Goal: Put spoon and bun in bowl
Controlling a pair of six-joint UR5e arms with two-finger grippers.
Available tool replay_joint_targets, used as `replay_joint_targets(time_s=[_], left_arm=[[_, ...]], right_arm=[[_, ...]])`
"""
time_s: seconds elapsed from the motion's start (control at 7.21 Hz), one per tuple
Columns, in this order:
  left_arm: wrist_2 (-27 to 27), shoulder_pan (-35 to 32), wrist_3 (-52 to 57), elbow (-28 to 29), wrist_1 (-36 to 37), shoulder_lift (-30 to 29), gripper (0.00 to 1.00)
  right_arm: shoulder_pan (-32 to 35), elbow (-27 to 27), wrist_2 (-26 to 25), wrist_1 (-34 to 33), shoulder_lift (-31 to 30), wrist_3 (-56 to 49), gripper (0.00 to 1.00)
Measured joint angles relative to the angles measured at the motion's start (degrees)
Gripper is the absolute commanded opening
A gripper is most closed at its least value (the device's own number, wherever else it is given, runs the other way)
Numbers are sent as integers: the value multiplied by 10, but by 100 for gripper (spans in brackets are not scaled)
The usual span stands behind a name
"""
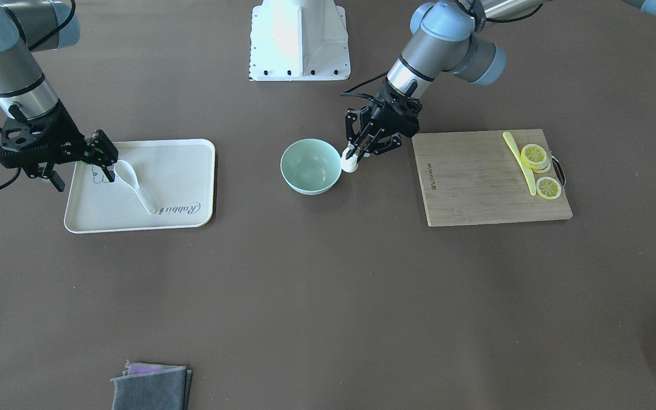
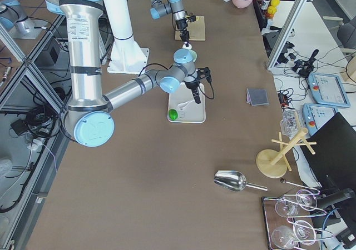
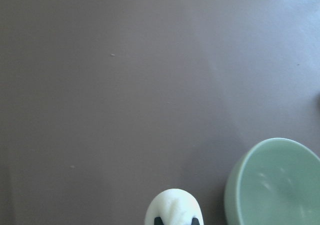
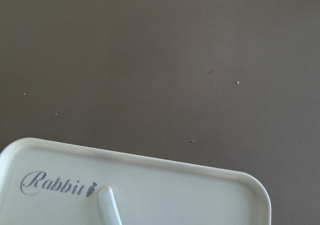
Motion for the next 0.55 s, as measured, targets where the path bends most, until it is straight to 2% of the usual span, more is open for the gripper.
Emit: replay_joint_targets(time_s=[0.14, 0.55], left_arm=[[1, 4, -8, 2, 10, -14, 98], [2, 7, -7, -1, 23, -20, 99]], right_arm=[[0, 0, 0, 0, 0, 0, 100], [-3, 0, -7, 0, 0, 0, 100]])
